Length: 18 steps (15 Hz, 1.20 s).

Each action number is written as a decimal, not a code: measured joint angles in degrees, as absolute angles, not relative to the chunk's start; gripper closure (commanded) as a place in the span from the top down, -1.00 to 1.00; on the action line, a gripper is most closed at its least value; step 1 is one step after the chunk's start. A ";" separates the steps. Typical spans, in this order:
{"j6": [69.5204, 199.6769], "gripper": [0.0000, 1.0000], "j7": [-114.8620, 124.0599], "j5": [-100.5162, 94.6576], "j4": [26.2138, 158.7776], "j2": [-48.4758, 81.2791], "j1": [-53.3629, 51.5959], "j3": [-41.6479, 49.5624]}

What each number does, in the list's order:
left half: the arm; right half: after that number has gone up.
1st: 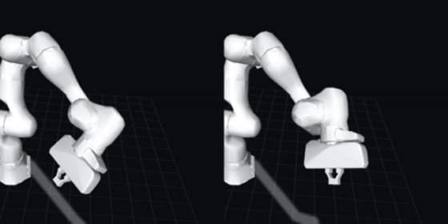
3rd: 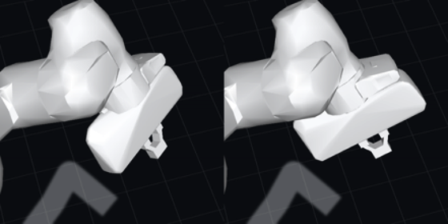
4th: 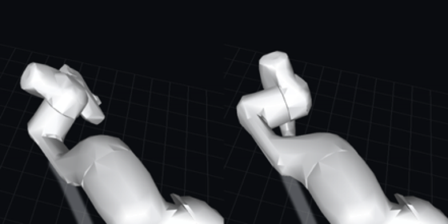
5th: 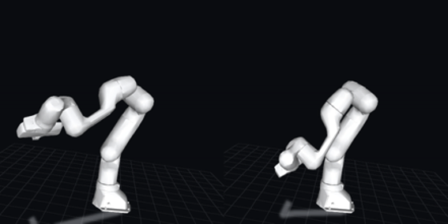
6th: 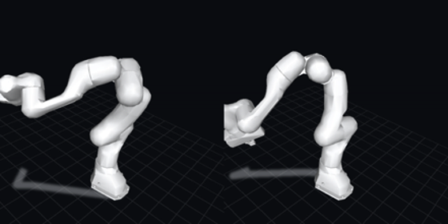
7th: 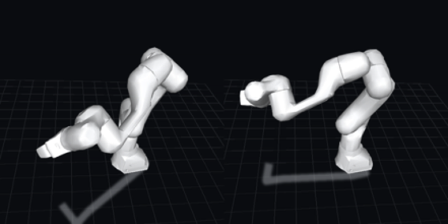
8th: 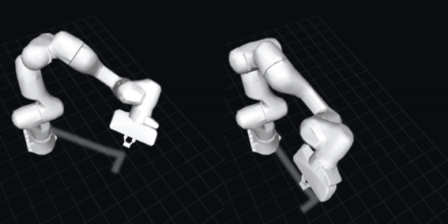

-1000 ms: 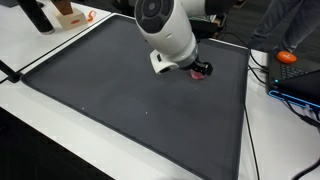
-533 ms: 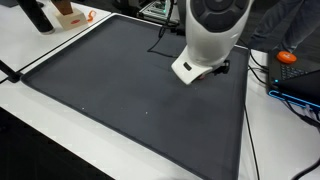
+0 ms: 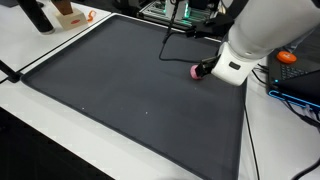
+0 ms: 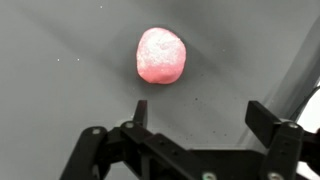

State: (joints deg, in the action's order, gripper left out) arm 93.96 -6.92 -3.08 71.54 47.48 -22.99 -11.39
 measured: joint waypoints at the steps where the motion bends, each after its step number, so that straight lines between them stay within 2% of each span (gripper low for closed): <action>1: 93.94 1.00 -8.65 -4.52 71.56 47.47 -23.56 -11.47; 9: 94.00 1.00 -15.99 -10.36 74.50 46.03 -27.04 -11.94; 18: 98.49 1.00 -17.24 -16.64 83.85 42.36 -28.18 -13.26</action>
State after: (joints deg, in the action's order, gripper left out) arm 98.49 -17.24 -16.64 83.85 42.36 -28.18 -13.26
